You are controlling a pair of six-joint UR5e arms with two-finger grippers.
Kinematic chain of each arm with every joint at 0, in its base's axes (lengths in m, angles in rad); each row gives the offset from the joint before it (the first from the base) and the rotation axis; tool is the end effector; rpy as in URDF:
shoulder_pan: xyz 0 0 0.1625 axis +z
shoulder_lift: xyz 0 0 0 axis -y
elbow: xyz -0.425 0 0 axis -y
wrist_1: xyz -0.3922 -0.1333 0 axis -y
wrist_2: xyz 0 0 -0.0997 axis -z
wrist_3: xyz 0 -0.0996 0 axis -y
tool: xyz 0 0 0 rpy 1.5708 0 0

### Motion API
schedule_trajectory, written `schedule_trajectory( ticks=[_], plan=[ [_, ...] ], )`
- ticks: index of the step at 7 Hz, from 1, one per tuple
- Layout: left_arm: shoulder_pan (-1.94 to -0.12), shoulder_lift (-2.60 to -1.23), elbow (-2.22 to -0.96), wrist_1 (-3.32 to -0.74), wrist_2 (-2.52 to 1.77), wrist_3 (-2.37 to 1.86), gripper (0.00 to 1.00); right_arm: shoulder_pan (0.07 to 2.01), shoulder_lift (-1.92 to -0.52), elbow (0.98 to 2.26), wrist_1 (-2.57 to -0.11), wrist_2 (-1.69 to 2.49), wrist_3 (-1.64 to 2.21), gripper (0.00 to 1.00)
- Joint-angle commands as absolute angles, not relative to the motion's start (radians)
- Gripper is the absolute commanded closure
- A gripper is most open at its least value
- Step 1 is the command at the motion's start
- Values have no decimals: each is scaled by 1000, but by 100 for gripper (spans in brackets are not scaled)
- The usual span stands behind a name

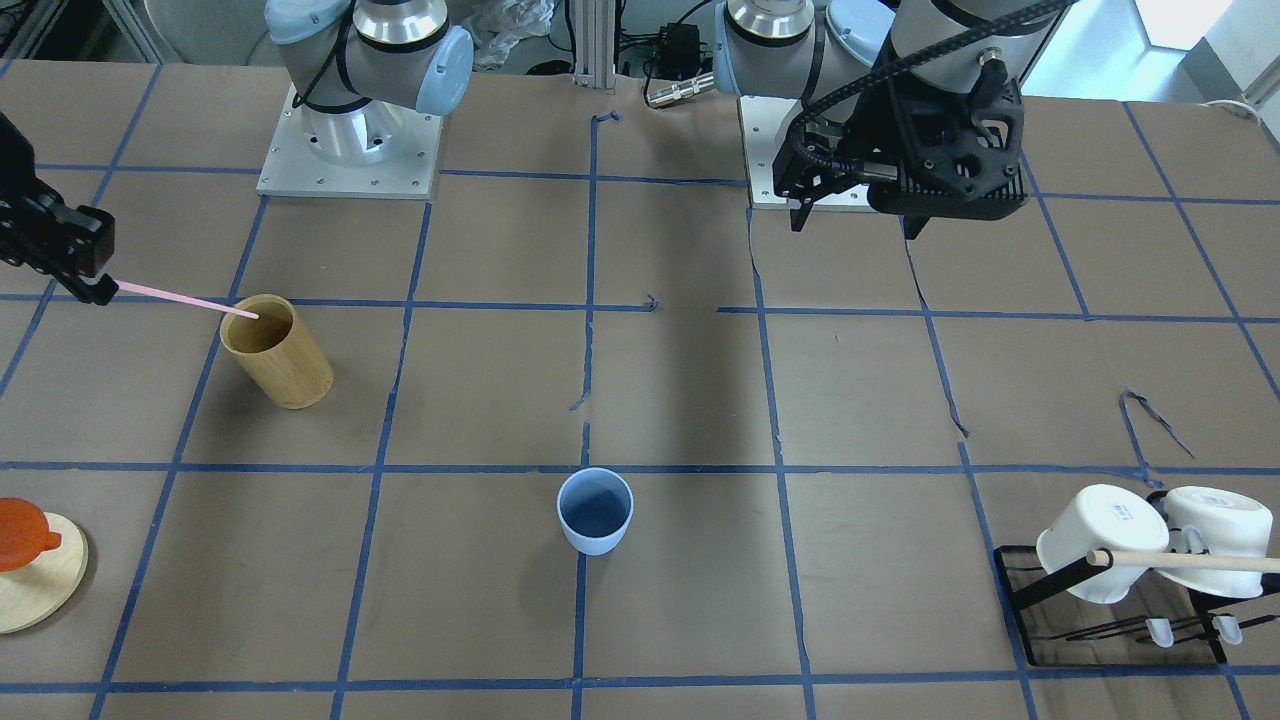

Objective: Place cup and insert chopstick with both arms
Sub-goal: 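Set down the blue cup while the right gripper lifts the chopstick out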

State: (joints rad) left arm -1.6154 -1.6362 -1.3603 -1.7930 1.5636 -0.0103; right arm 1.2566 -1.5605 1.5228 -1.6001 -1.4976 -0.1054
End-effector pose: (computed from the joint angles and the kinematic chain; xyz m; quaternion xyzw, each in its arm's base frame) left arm -0.1565 -0.5011 0.5363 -0.0170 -0.9991 -0.0386 0.0025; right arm -0.0216 -0.5213 0.5098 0.1029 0.9935 -0.0404 0.0288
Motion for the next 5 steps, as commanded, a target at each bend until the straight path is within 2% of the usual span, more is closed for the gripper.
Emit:
schedule_trajectory(
  ticks=[1, 3, 5],
  plan=[
    [-1595, -1528, -1559, -1563, 1562, 15, 0, 1339, -1557, 1410, -1610, -1499, -89, 100],
    [-1565, -1505, -1540, -1616, 1566, 25, 0, 1501, -1551, 1391, -1768, -1572, -86, 100],
    [-1548, -1500, -1534, -1626, 1574, 37, 0, 1674, -1485, 1385, -1921, -1655, 34, 100]
  ],
)
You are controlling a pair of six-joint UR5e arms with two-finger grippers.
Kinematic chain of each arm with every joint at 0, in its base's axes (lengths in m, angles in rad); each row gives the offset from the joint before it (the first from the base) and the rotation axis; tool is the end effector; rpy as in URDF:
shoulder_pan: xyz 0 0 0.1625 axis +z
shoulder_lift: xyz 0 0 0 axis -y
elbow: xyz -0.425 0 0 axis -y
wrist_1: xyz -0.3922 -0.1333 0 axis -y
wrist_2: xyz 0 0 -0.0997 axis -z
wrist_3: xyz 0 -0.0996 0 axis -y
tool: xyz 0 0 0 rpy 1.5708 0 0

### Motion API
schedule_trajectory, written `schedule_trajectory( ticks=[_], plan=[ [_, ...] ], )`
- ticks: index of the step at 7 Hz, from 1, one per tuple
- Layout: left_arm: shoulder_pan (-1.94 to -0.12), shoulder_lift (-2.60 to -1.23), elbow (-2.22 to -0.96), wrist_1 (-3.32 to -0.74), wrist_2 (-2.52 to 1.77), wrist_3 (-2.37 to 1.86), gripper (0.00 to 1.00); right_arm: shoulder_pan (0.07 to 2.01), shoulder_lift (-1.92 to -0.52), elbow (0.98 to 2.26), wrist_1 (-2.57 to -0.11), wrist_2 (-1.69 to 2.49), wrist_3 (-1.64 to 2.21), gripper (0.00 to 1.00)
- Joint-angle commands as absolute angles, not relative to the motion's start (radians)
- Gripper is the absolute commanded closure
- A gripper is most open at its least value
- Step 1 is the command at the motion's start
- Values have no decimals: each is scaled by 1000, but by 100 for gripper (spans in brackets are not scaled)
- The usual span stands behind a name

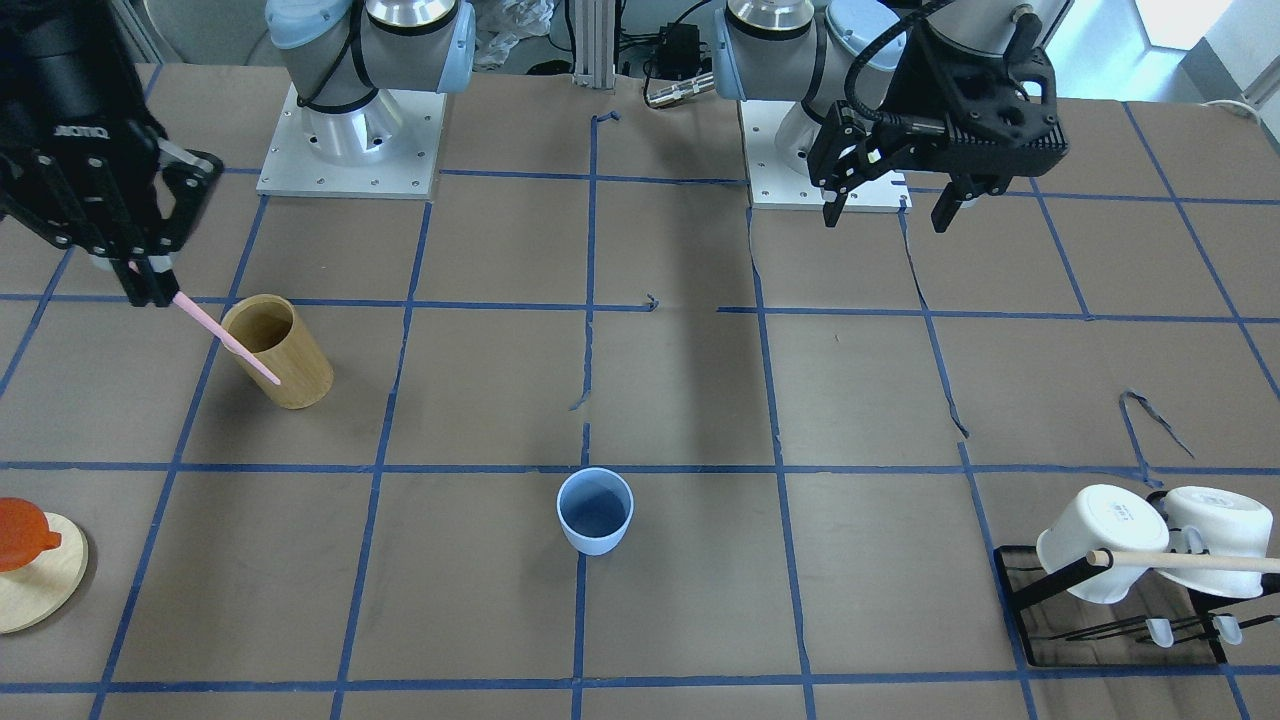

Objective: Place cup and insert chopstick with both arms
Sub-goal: 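Move the pink chopstick over the blue cup with the right gripper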

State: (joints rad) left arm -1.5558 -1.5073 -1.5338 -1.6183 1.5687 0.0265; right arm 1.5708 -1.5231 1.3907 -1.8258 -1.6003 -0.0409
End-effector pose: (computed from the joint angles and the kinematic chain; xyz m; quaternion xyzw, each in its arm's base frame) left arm -0.1265 -0.4700 0.5318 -0.0058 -0.9996 0.0265 0.0005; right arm 0.1304 -0.5390 0.5843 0.0172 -0.9810 0.1921 0.0184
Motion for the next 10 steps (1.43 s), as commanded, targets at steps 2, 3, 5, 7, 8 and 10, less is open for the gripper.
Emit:
schedule_trajectory(
  ticks=[2, 3, 5, 7, 8, 10],
  plan=[
    [-1548, -1496, -1539, -1625, 1565, 46, 0, 1790, -1415, 1342, -1992, -1660, 194, 100],
    [-1548, -1493, -1539, -1624, 1572, 46, 0, 1842, -1378, 1339, -2053, -1660, 248, 100],
    [-1548, -1494, -1543, -1623, 1566, 46, 0, 1905, -1301, 1341, -2152, -1658, 348, 100],
    [-1548, -1493, -1545, -1625, 1571, 48, 0, 1936, -1267, 1345, -2152, -1648, 431, 100],
    [-1546, -1496, -1545, -1620, 1566, 48, 0, 1937, -1259, 1350, -2151, -1647, 437, 100],
    [-1545, -1488, -1545, -1629, 1580, 46, 0, 1942, -1244, 1365, -2151, -1647, 459, 100]
  ],
)
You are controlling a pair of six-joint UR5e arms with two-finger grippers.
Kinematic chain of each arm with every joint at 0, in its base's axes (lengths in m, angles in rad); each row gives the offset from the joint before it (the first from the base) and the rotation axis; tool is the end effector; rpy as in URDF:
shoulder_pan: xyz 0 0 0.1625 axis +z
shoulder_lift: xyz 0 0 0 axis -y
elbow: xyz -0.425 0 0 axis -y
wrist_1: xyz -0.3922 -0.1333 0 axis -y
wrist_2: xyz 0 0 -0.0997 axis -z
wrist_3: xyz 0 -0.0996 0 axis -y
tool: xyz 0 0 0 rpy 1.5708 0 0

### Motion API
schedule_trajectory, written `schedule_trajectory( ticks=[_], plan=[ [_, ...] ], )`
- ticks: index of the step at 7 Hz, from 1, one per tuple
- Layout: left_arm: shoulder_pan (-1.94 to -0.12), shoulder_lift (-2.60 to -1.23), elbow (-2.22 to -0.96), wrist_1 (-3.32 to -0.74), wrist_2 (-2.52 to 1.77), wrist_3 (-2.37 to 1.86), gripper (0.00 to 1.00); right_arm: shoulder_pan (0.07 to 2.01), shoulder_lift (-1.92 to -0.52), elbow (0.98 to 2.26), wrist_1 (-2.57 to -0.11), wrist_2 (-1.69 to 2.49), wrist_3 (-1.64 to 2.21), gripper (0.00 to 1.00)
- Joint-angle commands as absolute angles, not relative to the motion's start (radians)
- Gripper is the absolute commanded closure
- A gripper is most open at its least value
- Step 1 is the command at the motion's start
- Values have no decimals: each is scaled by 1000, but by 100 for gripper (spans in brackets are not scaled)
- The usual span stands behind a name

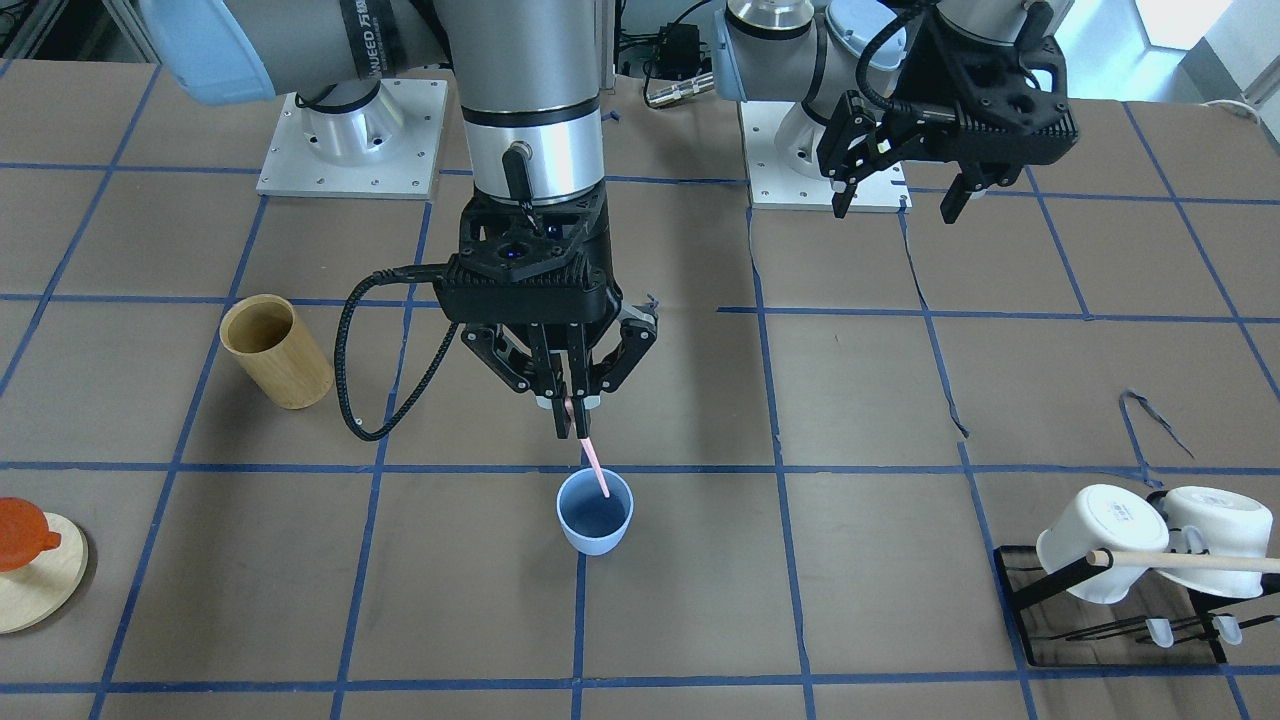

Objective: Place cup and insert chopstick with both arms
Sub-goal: 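Move the pink chopstick over the blue cup with the right gripper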

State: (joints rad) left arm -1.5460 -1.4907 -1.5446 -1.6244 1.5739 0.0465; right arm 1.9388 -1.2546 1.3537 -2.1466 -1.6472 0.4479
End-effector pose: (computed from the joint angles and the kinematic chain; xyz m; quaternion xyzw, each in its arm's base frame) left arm -0.1215 -0.4639 0.5335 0.0108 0.9996 -0.0263 0.0025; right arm 0.3535 -0.5674 0.4851 0.0478 0.9699 -0.2313 0.0595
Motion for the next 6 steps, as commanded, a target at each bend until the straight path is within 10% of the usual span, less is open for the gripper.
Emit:
schedule_trajectory(
  ticks=[1, 4, 6],
  plan=[
    [-1546, -1491, -1546, -1628, 1575, 46, 0, 1942, -1238, 1371, -2152, -1649, 454, 100],
    [-1545, -1488, -1549, -1631, 1574, 48, 0, 1942, -1229, 1400, -2154, -1658, 462, 92],
    [-1546, -1467, -1565, -1664, 1580, 48, 0, 1941, -1235, 1401, -2154, -1661, 465, 18]
  ],
)
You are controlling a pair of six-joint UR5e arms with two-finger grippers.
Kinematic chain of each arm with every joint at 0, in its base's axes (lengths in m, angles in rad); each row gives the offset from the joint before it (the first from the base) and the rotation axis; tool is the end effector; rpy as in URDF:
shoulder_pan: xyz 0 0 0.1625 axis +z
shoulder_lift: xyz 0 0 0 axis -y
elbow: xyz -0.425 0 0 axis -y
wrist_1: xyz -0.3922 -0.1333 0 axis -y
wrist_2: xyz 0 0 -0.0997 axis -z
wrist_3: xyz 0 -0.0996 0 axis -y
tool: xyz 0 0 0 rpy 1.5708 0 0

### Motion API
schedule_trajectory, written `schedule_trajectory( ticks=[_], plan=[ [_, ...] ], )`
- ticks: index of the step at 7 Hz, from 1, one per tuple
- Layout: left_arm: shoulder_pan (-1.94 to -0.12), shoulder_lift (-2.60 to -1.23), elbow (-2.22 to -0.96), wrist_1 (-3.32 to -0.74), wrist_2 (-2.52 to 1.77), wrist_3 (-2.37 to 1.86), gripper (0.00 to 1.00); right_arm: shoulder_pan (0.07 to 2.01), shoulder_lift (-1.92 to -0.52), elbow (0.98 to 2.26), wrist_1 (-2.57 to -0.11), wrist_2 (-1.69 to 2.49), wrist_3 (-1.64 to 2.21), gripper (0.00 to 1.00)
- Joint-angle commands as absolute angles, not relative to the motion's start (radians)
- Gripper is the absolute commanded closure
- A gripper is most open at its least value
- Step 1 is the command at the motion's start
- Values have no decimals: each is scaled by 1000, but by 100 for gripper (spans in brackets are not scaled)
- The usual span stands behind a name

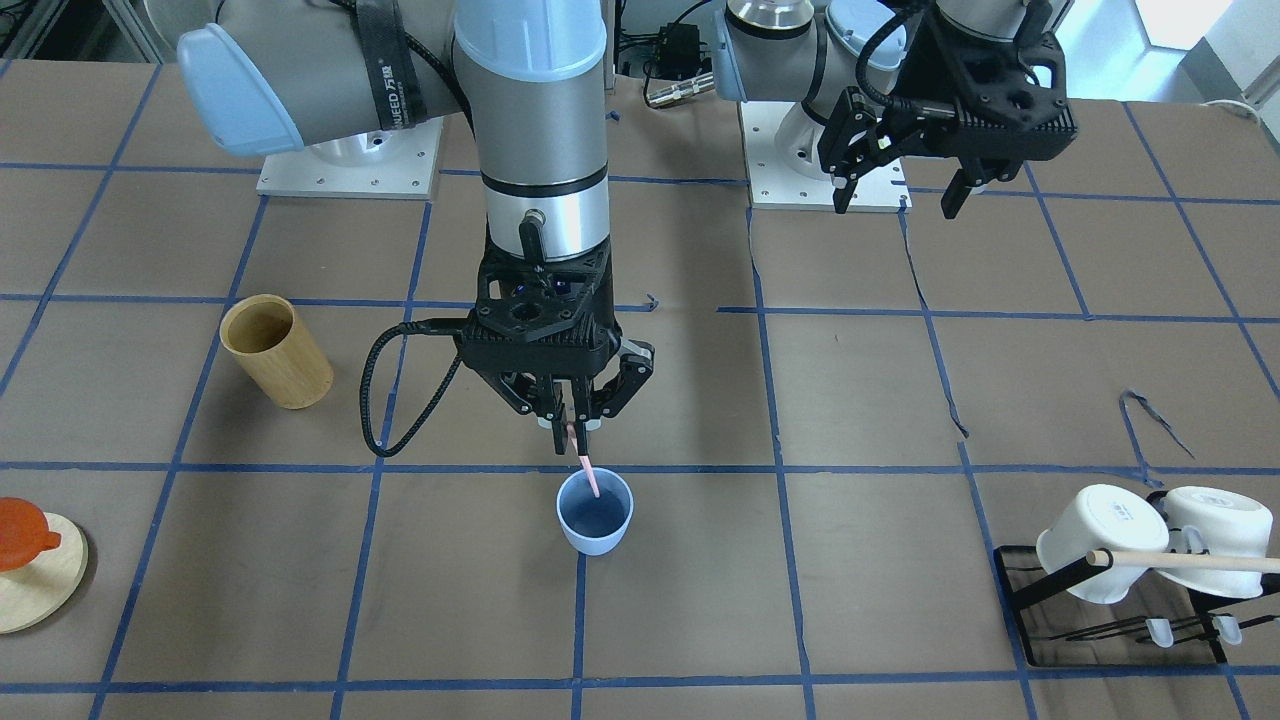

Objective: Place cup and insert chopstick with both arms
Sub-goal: 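Lower the chopstick into the blue cup and open the right gripper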

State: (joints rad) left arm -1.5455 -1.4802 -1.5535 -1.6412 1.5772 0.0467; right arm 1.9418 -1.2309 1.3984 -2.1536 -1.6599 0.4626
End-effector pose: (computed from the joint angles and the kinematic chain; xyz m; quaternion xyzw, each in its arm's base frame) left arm -0.1211 -0.4580 0.5322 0.0106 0.9998 -0.0186 0.0039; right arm 0.3551 -0.5697 0.4473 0.0539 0.9761 -0.2060 0.0435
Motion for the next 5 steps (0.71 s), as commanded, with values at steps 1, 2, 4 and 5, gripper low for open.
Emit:
schedule_trajectory(
  ticks=[1, 2, 4, 5],
  plan=[
    [-1546, -1473, -1571, -1658, 1575, 46, 0, 1940, -1236, 1397, -2149, -1661, 465, 0],
    [-1546, -1468, -1584, -1657, 1572, 45, 0, 1922, -1249, 1388, -2138, -1660, 450, 0],
    [-1548, -1463, -1588, -1658, 1575, 46, 0, 1854, -1313, 1388, -1971, -1649, 408, 0],
    [-1552, -1466, -1592, -1657, 1574, 35, 0, 1771, -1350, 1388, -1865, -1648, 320, 0]
  ],
)
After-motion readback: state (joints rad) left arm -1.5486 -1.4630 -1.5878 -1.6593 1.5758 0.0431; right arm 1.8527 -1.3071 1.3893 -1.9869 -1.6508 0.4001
